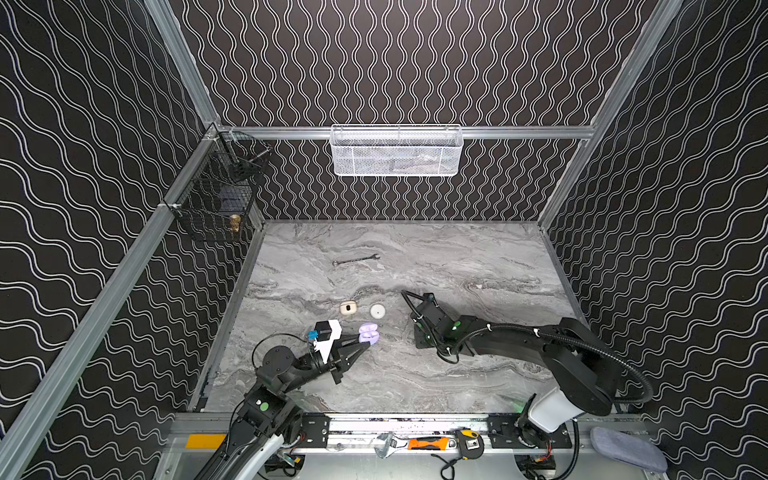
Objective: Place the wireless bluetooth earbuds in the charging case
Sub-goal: 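Lower the right gripper and close it on a lilac earbud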
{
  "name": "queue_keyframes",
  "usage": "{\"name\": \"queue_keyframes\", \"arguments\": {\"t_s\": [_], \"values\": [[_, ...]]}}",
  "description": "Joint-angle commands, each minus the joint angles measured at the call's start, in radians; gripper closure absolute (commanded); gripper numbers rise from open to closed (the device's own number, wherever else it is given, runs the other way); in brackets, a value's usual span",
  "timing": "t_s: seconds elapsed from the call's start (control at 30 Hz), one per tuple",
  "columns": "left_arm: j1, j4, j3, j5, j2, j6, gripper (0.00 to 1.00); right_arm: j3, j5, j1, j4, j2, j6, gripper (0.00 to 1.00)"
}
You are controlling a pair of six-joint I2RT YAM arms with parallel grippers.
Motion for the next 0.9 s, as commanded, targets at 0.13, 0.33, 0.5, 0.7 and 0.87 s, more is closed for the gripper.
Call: {"name": "queue_keyframes", "arguments": {"t_s": [0.13,0.33,0.5,0.7,0.87], "values": [[0.0,0.01,0.012,0.005,0.009,0.019,1.0,-0.064,-0.028,0.025,0.035,-0.023,0.056,0.78],[0.0,-0.014,0.013,-0.007,-0.018,0.019,1.0,-0.05,-0.005,0.005,0.055,0.05,0.062,0.9],[-0.001,-0.039,0.026,-0.011,-0.035,0.018,1.0,-0.009,-0.005,-0.017,0.064,0.109,0.047,0.92],[0.0,-0.047,0.035,-0.016,-0.037,0.024,1.0,0.004,0.02,-0.02,0.057,0.093,0.039,0.91],[-0.001,-0.04,0.04,-0.007,-0.024,0.024,1.0,-0.002,0.039,-0.02,0.043,0.018,0.035,0.87]]}}
